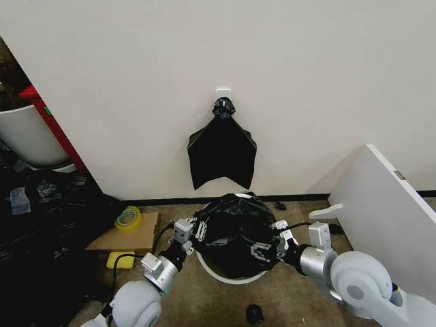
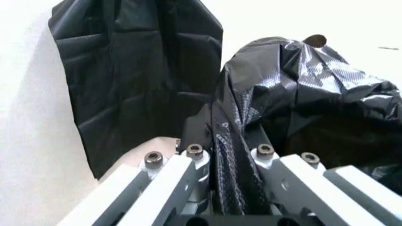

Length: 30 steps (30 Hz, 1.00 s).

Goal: Place the garbage bag over the trash bin.

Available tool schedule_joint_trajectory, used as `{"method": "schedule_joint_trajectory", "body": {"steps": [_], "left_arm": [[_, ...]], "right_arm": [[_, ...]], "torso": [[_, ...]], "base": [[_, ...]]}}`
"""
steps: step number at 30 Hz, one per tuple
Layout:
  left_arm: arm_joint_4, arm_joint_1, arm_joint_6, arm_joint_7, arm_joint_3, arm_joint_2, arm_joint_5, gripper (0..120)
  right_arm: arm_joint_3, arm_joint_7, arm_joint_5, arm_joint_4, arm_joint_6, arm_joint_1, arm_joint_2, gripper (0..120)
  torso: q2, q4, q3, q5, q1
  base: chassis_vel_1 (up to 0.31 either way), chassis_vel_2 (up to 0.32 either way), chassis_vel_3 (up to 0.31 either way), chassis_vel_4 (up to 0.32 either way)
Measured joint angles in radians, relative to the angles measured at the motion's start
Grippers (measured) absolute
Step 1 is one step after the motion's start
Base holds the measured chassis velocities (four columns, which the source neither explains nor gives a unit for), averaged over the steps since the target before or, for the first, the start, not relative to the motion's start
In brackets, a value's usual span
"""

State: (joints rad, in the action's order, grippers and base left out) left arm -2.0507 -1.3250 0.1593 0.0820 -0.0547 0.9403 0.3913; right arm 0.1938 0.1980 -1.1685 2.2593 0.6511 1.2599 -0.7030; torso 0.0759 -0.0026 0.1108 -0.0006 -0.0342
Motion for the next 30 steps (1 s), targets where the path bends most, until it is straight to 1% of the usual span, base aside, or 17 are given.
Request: {"method": "schedule_joint_trajectory", "body": {"steps": [2, 6, 7, 8, 9, 10, 11, 12, 14, 19, 22, 23, 24, 25, 26, 27, 30], "left_arm": [[0.0, 0.0, 0.0, 0.001, 0.0, 0.0, 0.0, 5], [0.0, 0.001, -0.004, 0.004, 0.002, 0.001, 0.002, 5], [0.0, 0.001, -0.004, 0.004, 0.002, 0.001, 0.002, 5], [0.0, 0.001, -0.005, 0.004, 0.002, 0.001, 0.002, 5], [0.0, 0.001, -0.006, 0.005, 0.002, 0.001, 0.002, 5], [0.0, 0.002, -0.007, 0.006, 0.002, 0.0, 0.002, 5], [0.0, 0.002, -0.007, 0.006, 0.002, 0.0, 0.002, 5], [0.0, 0.002, -0.01, 0.008, 0.003, 0.0, 0.005, 5], [0.0, 0.005, -0.021, 0.017, 0.003, 0.001, 0.021, 5], [0.0, 0.014, -0.068, 0.06, 0.004, 0.008, 0.084, 5], [0.0, 0.044, -0.18, 0.185, 0.003, 0.03, 0.225, 5], [0.0, 0.044, -0.18, 0.185, 0.003, 0.03, 0.225, 5], [0.0, 0.056, -0.209, 0.216, 0.002, 0.037, 0.264, 5], [0.0, 0.07, -0.244, 0.251, 0.0, 0.045, 0.314, 5], [-0.001, 0.093, -0.288, 0.299, -0.003, 0.058, 0.394, 5], [-0.001, 0.093, -0.288, 0.299, -0.003, 0.058, 0.394, 5], [-0.012, 0.131, -0.364, 0.378, -0.01, 0.081, 0.549, 5]], "right_arm": [[-0.001, -0.003, 0.0, 0.001, 0.001, 0.0, 0.001, 43], [-0.01, -0.018, 0.0, 0.004, 0.01, -0.006, 0.002, 22], [-0.01, -0.018, 0.0, 0.004, 0.01, -0.006, 0.002, 22], [-0.012, -0.019, 0.001, 0.002, 0.01, -0.009, 0.002, 18], [-0.013, -0.019, 0.001, 0.0, 0.01, -0.012, 0.002, 16], [-0.013, -0.019, 0.001, -0.001, 0.01, -0.015, 0.002, 9], [-0.013, -0.019, 0.001, -0.001, 0.01, -0.015, 0.002, 9], [-0.014, -0.019, 0.001, -0.001, 0.01, -0.017, 0.002, 4], [-0.014, -0.02, 0.006, -0.001, 0.01, -0.018, 0.005, 0], [-0.007, -0.042, 0.053, 0.001, -0.009, -0.012, 0.006, 0], [0.009, -0.101, 0.16, 0.018, -0.1, 0.003, 0.01, 0], [0.009, -0.101, 0.16, 0.018, -0.1, 0.003, 0.01, 0], [0.011, -0.114, 0.188, 0.023, -0.127, 0.008, 0.012, 0], [0.013, -0.135, 0.235, 0.03, -0.171, 0.018, 0.016, 0], [0.013, -0.163, 0.311, 0.035, -0.242, 0.036, 0.02, 0], [0.013, -0.163, 0.311, 0.035, -0.242, 0.036, 0.02, 0], [-0.004, -0.21, 0.478, 0.015, -0.402, 0.07, 0.017, 0]], "torso": [[0.0, 0.0, 0.0, 0.0, 0.0], [0.0, 0.0, 0.0, 0.0, 0.0], [0.0, 0.0, 0.0, 0.0, 0.0], [0.0, 0.0, 0.0, 0.0, 0.0], [0.0, 0.0001, 0.0, 0.0, 0.0], [0.0, 0.0001, 0.0, 0.0, 0.0], [0.0, 0.0001, 0.0, 0.0, 0.0], [0.0, 0.0001, 0.0, 0.0001, 0.0], [0.0, 0.0001, 0.0, 0.0, 0.0], [0.0, 0.0, 0.0, 0.0001, 0.0], [0.0, 0.0002, 0.0, 0.0001, 0.0], [0.0, 0.0002, 0.0, 0.0001, 0.0], [0.0, 0.0003, 0.0, 0.0, 0.0], [0.0, 0.0002, 0.0, -0.0001, 0.0], [0.0, 0.0, 0.0, 0.0, 0.0], [0.0, 0.0, 0.0, 0.0, 0.0], [0.0, -0.0001, 0.0, -0.0001, 0.0]], "base": [[0.0, 0.0, 0.0, 0.0], [0.0, 0.0, 0.0, 0.0], [0.0, 0.0, 0.0, 0.0], [0.0, 0.0, 0.0, 0.0], [0.0, 0.0, 0.0, 0.0], [0.0, 0.0, 0.0, 0.0], [0.0, 0.0, 0.0, 0.0], [0.0, 0.0, 0.0, 0.0], [0.0, 0.0, 0.0, 0.0], [0.0, 0.0, 0.0, 0.0], [0.0, 0.0, 0.0, 0.0], [0.0, 0.0, 0.0, 0.0], [0.0, 0.0, 0.0, 0.0], [0.0, 0.0, 0.0, 0.0], [0.0, 0.0, 0.0, 0.0], [0.0, 0.0, 0.0, 0.0], [0.0, 0.0, 0.0, 0.0]]}}
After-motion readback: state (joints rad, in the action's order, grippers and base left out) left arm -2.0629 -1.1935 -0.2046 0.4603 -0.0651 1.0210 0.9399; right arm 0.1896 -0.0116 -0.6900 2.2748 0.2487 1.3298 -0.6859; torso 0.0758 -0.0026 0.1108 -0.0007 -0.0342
